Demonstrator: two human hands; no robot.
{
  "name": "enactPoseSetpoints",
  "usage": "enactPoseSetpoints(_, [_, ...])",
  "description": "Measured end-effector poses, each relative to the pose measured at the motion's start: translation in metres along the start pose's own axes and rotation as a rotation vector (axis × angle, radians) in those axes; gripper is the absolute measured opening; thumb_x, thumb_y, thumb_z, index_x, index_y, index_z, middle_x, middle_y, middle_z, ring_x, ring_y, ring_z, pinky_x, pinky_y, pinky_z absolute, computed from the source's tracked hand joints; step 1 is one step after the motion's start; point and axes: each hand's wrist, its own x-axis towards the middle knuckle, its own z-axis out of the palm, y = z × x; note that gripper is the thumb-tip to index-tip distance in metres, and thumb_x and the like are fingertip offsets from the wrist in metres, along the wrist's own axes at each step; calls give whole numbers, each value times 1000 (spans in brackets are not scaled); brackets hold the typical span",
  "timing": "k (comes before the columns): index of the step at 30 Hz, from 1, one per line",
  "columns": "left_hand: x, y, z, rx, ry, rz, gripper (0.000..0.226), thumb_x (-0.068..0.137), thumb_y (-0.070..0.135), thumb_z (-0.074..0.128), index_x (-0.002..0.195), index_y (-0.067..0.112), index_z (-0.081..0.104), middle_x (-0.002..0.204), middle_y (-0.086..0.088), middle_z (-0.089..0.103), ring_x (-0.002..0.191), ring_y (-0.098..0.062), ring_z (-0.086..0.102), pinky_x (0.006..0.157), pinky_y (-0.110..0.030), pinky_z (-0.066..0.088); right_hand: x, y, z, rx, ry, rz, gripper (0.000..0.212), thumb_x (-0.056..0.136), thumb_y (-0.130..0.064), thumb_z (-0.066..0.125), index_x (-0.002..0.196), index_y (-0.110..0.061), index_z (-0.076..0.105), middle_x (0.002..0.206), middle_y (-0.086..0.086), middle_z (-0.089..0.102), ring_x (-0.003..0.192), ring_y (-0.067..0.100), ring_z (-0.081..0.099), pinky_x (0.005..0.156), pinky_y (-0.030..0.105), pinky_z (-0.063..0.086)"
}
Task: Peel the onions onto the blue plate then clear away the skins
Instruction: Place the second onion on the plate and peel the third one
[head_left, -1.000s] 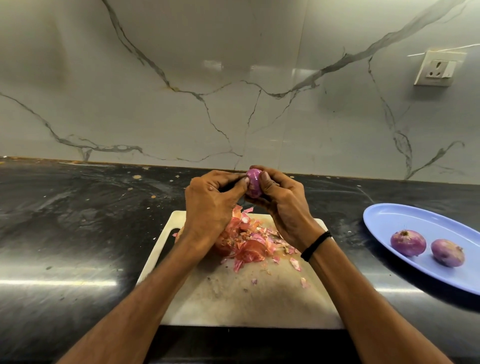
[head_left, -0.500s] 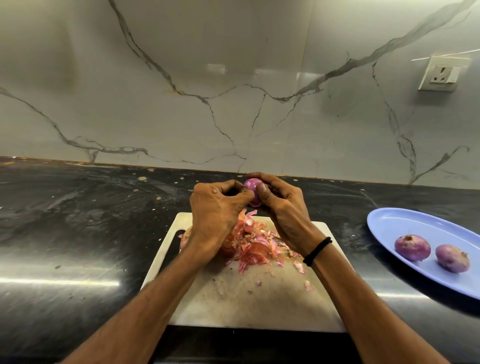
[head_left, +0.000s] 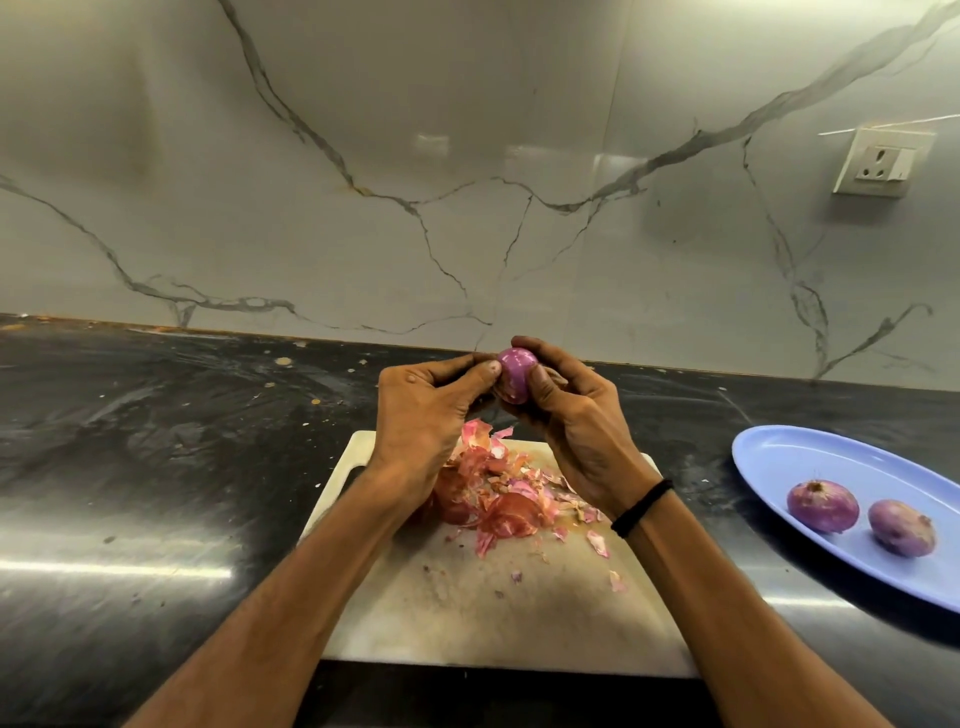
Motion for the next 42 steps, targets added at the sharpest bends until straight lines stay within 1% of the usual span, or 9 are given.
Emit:
enactPoseSetpoints(7, [0,0,-1,49,36,18,16,80,5,77,87,20,75,70,13,74,73,-3,73,65,-12,54,0,4,0,-48,-28,-9,40,85,-13,64,124,-6,63,129,20,62,118,33,62,95,43,56])
enactPoseSetpoints(13, [3,-12,0,301,139,91,18,74,21,85,88,26,76,71,20,71,73,3,71,71,-14,57,-2,6,3,-150,8,-17,42,82,-16,66,123,-7,64,126,17,64,117,32,63,99,51,52])
enactPoseSetpoints(18, [4,-17,-2,493,137,233,23,78,25,82,98,14,78,84,9,74,74,3,69,73,-9,55,-5,7,11,-73,23,37,40,85,-12,65,125,-4,64,123,19,67,115,33,65,96,47,55])
enactPoseSetpoints(25, [5,-13,-1,285,178,159,6,77,26,82,80,28,77,73,11,75,72,-5,72,73,-22,59,-5,3,19,160,41,154,41,90,-13,60,129,-1,59,124,21,65,108,34,68,86,43,59])
enactPoseSetpoints(29, [3,-8,-2,244,178,183,28,83,13,77,70,37,70,66,17,72,67,-1,70,62,-13,54,-2,0,17,243,88,141,48,87,-20,61,128,4,57,126,26,63,109,37,67,79,37,61])
enactPoseSetpoints(33, [4,-11,-6,434,76,326,22,88,18,74,98,38,70,85,24,71,80,6,68,74,-9,53,-1,-1,15,211,85,127,43,87,-24,59,121,3,61,120,24,66,104,31,69,76,33,61])
enactPoseSetpoints(35, [8,-16,-7,525,32,371,25,88,24,73,113,24,72,104,10,71,94,1,66,83,-10,52,-1,0,15,172,94,120,47,86,-27,61,122,4,61,122,24,65,105,31,68,77,34,61])
enactPoseSetpoints(38, [12,-20,-8,579,-7,406,35,86,31,71,118,15,73,116,-1,68,105,-8,65,91,-17,54,0,-1,14,148,106,113,50,84,-30,61,121,4,62,120,24,66,101,30,69,79,34,61])
enactPoseSetpoints(42, [15,-19,-10,618,-26,406,37,85,30,73,119,16,71,122,-3,57,109,-9,58,90,-10,50,-1,-5,12,115,88,115,42,83,-32,61,110,-1,68,106,16,72,90,25,71,72,30,61])
